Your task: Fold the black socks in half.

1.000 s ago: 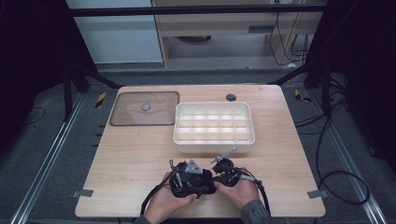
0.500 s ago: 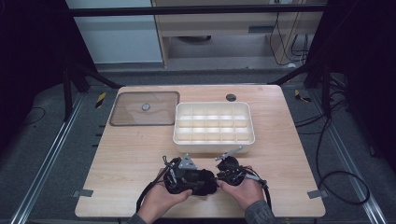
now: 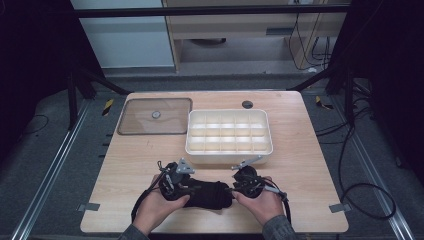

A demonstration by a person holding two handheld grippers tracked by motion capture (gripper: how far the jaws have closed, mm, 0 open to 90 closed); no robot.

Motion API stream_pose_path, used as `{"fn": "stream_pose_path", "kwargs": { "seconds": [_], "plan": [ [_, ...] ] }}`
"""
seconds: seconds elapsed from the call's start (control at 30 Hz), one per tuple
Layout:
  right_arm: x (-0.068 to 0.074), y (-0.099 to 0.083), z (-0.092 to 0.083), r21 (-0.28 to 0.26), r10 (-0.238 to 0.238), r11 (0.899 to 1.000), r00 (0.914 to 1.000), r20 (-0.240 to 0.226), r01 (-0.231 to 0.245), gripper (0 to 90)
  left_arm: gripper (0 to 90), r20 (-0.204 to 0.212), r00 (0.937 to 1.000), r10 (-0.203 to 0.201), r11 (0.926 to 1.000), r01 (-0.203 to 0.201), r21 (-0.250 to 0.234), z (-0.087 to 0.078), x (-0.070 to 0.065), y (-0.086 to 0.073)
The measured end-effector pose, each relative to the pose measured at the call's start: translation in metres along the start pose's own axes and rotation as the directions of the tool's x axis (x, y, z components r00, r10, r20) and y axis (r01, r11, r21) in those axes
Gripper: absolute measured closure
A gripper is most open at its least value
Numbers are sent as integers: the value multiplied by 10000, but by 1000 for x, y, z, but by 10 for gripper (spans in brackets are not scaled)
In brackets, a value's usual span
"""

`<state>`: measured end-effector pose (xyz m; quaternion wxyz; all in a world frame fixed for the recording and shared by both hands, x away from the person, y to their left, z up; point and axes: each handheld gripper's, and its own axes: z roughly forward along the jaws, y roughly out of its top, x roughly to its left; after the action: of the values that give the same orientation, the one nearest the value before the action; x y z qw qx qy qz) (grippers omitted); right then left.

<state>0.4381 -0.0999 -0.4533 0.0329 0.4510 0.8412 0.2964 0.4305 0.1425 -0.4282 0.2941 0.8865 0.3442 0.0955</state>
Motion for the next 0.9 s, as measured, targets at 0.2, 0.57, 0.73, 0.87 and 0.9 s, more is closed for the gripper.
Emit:
{"fn": "stream_pose_path", "kwargs": {
  "seconds": [0.2, 0.57, 0.73, 0.87, 0.9],
  "plan": [
    [7, 6, 0, -232, -76, 9997, 9999, 153, 80, 512, 570, -302, 9988, -377, 9993, 378, 42, -2, 8, -15],
    [18, 16, 5, -414, -140, 9990, 9987, 491, 160, 385, 426, -471, 9974, -544, 9982, 555, 211, -6, 12, -27],
    [21, 20, 11, -435, -183, 9988, 9982, 573, 208, 387, 450, -402, 9977, -544, 9980, 556, 287, -4, 12, -31],
    [22, 21, 18, -410, -109, 9991, 9981, 614, 135, 399, 467, -365, 9975, -613, 9973, 626, 374, -2, 14, -35],
    [22, 21, 20, -340, -139, 9993, 9981, 593, 159, 399, 469, -360, 9973, -633, 9972, 647, 381, -1, 14, -36]
  ]
}}
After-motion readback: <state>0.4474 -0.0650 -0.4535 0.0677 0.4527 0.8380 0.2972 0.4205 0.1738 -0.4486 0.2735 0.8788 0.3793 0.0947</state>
